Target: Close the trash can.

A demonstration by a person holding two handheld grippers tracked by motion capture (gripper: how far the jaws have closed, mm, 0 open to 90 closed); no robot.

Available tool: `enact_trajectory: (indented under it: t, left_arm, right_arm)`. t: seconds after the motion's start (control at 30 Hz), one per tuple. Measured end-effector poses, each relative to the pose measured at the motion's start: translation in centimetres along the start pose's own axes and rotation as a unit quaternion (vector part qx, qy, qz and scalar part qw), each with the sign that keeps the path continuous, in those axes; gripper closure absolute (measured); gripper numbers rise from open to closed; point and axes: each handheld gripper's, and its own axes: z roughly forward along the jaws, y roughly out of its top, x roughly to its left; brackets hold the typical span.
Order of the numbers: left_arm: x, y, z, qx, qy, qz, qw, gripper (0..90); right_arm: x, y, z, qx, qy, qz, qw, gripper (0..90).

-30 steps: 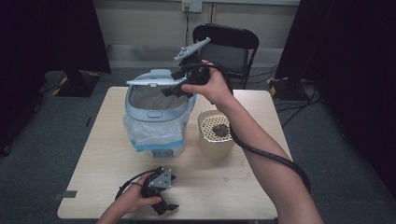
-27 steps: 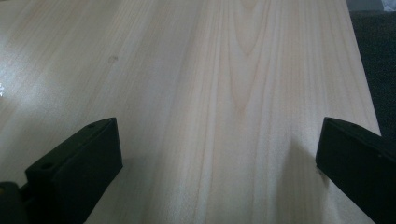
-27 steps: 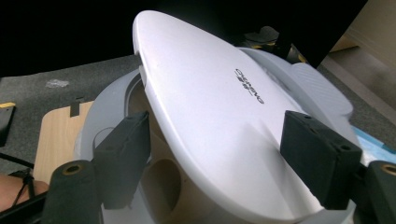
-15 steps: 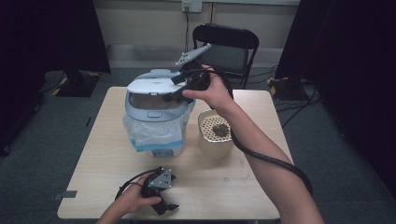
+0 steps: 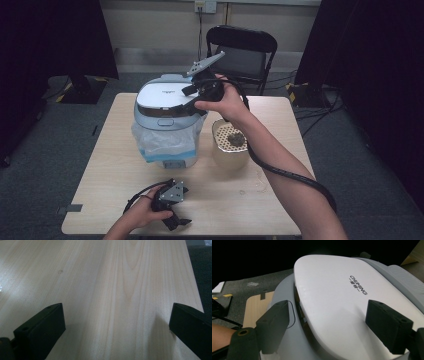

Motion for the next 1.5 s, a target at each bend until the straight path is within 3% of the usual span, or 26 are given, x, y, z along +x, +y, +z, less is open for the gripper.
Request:
enact_trajectory:
  t: [0.23, 0.3, 0.33, 0.4, 0.5, 0.6, 0.7, 0.77, 0.87, 1.07, 1.13, 1.2, 1.5]
  left_arm:
    - [-0.1, 0.0, 0.1, -0.007, -0.001, -0.007, 0.9999, 0.0]
    - [0.0, 0.0, 0.0, -0.001, -0.001, 0.002, 1.0000, 0.0]
    - [-0.1, 0.0, 0.1, -0.006, -0.001, -0.006, 1.0000, 0.0]
    - [0.0, 0.0, 0.0, -0.001, -0.001, 0.001, 1.0000, 0.0]
    - [0.0, 0.0, 0.0, 0.000, -0.001, 0.002, 1.0000, 0.0]
    - [-0.1, 0.0, 0.1, -0.008, 0.000, -0.007, 0.9999, 0.0]
    - [0.2, 0.1, 0.0, 0.003, -0.003, 0.004, 1.0000, 0.0]
    - [0.2, 0.0, 0.1, -0.001, -0.002, 0.002, 1.0000, 0.0]
    - [0.2, 0.0, 0.1, -0.001, -0.002, 0.003, 1.0000, 0.0]
    - [0.2, 0.0, 0.1, -0.001, -0.002, 0.003, 1.0000, 0.0]
    - [0.2, 0.0, 0.1, 0.000, -0.002, 0.004, 1.0000, 0.0]
    - [0.2, 0.0, 0.1, -0.001, -0.002, 0.003, 1.0000, 0.0]
    - [0.2, 0.0, 0.1, 0.000, -0.002, 0.003, 1.0000, 0.0]
  right_arm:
    - [0.1, -0.4, 0.3, 0.005, 0.004, 0.005, 1.0000, 19.3]
    - [0.2, -0.4, 0.5, 0.005, 0.006, 0.006, 1.0000, 20.0]
    - [0.2, -0.5, 0.6, 0.007, 0.008, 0.007, 0.9999, 20.9]
    - [0.2, -0.6, 0.7, 0.009, 0.014, 0.005, 0.9998, 26.6]
    - [0.2, -0.8, 1.0, 0.009, 0.019, 0.004, 0.9998, 28.1]
    - [0.1, -0.8, 1.0, 0.003, 0.015, 0.009, 0.9998, 33.8]
    - [-0.2, -0.9, 0.9, 0.001, 0.010, 0.015, 0.9998, 40.1]
    - [-0.3, -0.9, 0.9, 0.005, 0.006, 0.014, 0.9999, 40.2]
    - [-0.2, -0.9, 1.1, 0.008, -0.015, -0.013, 0.9998, 40.0]
    - [-0.1, -1.1, 1.2, 0.001, -0.019, -0.009, 0.9998, 40.6]
    - [0.2, -1.0, 1.4, 0.015, -0.029, -0.022, 0.9992, 41.4]
    - [0.3, -1.0, 1.5, 0.016, -0.031, -0.020, 0.9992, 41.4]
    - [0.2, -1.5, 1.4, -0.003, -0.028, -0.023, 0.9994, 40.9]
